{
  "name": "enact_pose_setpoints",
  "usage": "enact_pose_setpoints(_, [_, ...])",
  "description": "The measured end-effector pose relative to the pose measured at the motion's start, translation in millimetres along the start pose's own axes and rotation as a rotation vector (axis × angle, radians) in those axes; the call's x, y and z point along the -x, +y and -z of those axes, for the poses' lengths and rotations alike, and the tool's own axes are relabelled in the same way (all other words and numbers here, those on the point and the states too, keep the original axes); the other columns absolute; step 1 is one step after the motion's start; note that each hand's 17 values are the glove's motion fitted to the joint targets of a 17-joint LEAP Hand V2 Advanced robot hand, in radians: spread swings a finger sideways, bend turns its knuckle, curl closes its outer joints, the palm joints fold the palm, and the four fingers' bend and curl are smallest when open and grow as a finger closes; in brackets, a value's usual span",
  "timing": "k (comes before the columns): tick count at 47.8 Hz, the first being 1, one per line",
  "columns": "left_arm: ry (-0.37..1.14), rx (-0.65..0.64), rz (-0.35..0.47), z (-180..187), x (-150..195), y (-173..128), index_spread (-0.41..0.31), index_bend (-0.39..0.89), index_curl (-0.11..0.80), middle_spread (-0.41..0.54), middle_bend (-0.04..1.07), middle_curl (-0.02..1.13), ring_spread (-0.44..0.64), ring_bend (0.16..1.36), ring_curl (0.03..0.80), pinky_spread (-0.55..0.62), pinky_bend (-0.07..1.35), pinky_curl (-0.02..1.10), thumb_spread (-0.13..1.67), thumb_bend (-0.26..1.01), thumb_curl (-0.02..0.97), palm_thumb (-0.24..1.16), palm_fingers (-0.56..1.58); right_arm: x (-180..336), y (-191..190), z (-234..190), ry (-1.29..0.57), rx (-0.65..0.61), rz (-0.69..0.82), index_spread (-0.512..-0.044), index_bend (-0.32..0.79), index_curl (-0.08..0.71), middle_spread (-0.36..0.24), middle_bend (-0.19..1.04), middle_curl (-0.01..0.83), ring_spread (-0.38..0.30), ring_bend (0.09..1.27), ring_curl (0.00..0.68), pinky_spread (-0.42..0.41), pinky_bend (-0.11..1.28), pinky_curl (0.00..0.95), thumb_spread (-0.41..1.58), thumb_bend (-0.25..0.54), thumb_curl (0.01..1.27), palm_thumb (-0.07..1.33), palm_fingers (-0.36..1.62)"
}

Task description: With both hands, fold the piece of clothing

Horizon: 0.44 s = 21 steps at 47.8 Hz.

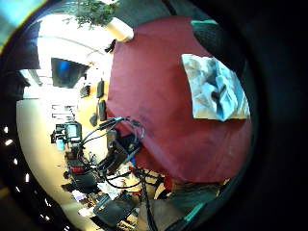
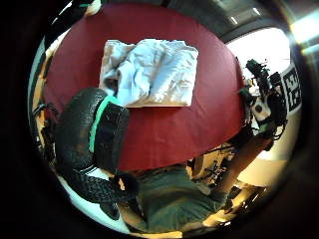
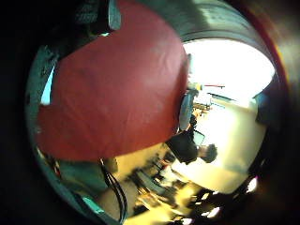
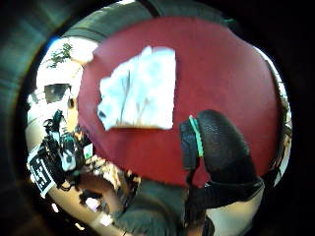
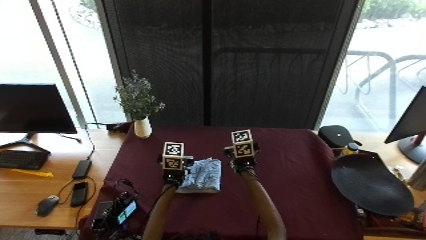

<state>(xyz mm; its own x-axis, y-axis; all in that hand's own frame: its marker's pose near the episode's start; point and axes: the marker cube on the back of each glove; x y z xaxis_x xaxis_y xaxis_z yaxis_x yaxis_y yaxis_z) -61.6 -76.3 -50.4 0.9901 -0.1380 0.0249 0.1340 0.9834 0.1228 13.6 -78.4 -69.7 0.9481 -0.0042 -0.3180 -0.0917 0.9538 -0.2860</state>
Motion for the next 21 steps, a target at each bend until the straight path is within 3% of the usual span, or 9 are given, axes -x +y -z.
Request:
enact_pose_setpoints(3, [0.002,-0.019,-0.007,3,-11,2,-0.094,0.12,0.307,-0.049,0.22,0.44,0.10,0.51,0.350,0.34,0.26,0.36,1.42,0.04,0.211,0.25,0.47,-10,-11,5,-0.044,-0.244,-0.030,-0.320,0.17,0.357,0.005,0.14,0.269,0.090,0.25,0.340,0.216,0.66,0.375,1.30,-0.017,0.41,0.56,0.27])
enact_pose_setpoints(6, [0.005,-0.022,-0.019,6,-20,5,-0.094,0.12,0.304,-0.046,0.22,0.45,0.10,0.51,0.349,0.34,0.26,0.36,1.40,0.02,0.215,0.24,0.47,-16,-5,12,-0.097,-0.339,-0.035,-0.321,0.17,0.358,0.001,0.13,0.262,0.104,0.25,0.335,0.221,0.66,0.371,1.31,-0.015,0.40,0.56,0.26])
enact_pose_setpoints(21, [0.083,-0.042,-0.050,19,-41,17,-0.099,0.13,0.304,-0.041,0.22,0.44,0.10,0.51,0.346,0.32,0.26,0.37,1.32,-0.01,0.235,0.23,0.47,-42,16,23,-0.177,-0.478,-0.031,-0.335,0.16,0.354,-0.035,0.15,0.257,0.127,0.26,0.337,0.231,0.66,0.363,1.32,-0.016,0.37,0.52,0.24])
